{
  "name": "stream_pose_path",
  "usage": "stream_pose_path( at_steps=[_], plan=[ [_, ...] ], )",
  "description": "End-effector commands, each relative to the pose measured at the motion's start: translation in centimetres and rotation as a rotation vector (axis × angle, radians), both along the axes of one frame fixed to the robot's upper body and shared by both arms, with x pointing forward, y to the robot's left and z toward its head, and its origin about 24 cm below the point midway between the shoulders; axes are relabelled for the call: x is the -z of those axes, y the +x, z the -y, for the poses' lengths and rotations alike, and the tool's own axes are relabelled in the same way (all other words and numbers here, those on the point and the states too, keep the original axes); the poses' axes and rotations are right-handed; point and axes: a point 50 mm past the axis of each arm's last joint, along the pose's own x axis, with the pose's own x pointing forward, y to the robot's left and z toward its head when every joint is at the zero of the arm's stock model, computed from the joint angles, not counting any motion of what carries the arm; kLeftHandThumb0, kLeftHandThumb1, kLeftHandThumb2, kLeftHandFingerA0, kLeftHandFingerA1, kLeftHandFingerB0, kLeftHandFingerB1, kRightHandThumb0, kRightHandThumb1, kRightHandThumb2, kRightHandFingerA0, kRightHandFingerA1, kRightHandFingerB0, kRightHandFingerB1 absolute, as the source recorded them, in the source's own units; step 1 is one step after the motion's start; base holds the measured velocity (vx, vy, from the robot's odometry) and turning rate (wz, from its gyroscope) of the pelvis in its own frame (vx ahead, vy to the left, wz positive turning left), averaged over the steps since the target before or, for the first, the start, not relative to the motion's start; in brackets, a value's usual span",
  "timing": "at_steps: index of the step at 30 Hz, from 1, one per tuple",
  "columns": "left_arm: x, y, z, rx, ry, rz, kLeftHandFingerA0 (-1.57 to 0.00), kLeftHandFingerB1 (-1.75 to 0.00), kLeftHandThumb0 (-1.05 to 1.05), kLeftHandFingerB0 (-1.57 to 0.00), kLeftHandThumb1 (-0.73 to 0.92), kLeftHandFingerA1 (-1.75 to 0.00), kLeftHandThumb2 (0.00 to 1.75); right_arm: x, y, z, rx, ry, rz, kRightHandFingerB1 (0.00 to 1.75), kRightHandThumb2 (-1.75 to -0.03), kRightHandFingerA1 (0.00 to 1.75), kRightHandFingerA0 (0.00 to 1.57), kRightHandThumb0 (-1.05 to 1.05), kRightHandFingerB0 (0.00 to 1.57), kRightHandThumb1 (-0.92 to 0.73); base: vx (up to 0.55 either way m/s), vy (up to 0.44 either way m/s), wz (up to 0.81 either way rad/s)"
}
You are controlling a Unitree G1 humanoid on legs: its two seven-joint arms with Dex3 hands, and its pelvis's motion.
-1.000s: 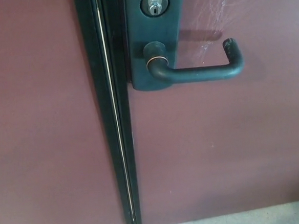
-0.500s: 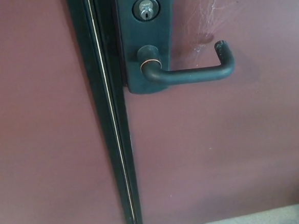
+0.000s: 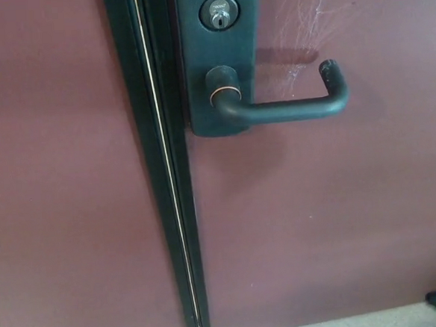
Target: The robot walks towards the door handle and put its right hand on it and twist the handle
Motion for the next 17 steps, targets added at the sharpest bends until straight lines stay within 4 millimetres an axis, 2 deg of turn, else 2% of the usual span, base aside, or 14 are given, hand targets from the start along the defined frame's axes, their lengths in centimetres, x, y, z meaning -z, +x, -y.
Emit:
stream_pose_path(
  at_steps=[1, 6, 15, 16, 17],
  plan=[
    [0.2, 0.6, 0.4, -0.017, 0.0, -0.029, -0.49, -0.44, -0.56, -0.34, 0.41, -0.52, 0.73, 9.5, -2.7, -3.8, -0.12, -0.66, -0.027, 0.32, -0.6, 0.32, 0.23, -0.47, 0.28, -0.63, 0.0, 0.0, 0.0],
    [0.5, 0.3, 0.7, 0.008, 0.0, -0.048, -0.49, -0.44, -0.57, -0.34, 0.41, -0.52, 0.73, 10.5, -4.5, -3.5, -0.083, -0.685, -0.067, 0.32, -0.6, 0.33, 0.24, -0.46, 0.3, -0.64, 0.0, 0.0, 0.0],
    [0.4, 0.4, 0.5, 0.004, 0.012, -0.053, -0.49, -0.44, -0.57, -0.33, 0.41, -0.52, 0.73, 10.7, -4.1, -3.5, -0.092, -0.692, -0.083, 0.32, -0.6, 0.33, 0.27, -0.45, 0.3, -0.64, 0.0, 0.0, 0.0],
    [0.4, 0.3, 0.4, 0.004, 0.015, -0.058, -0.56, -0.35, -0.5, -0.39, 0.48, -0.43, 0.55, 10.8, -4.2, -3.7, -0.096, -0.692, -0.086, 0.32, -0.6, 0.33, 0.27, -0.45, 0.3, -0.64, 0.0, 0.0, 0.0],
    [0.4, 0.3, 0.4, 0.004, 0.015, -0.058, -0.56, -0.35, -0.5, -0.39, 0.48, -0.43, 0.55, 10.8, -4.2, -3.7, -0.096, -0.692, -0.086, 0.32, -0.6, 0.33, 0.27, -0.45, 0.3, -0.64, 0.0, 0.0, 0.0]
  ],
)
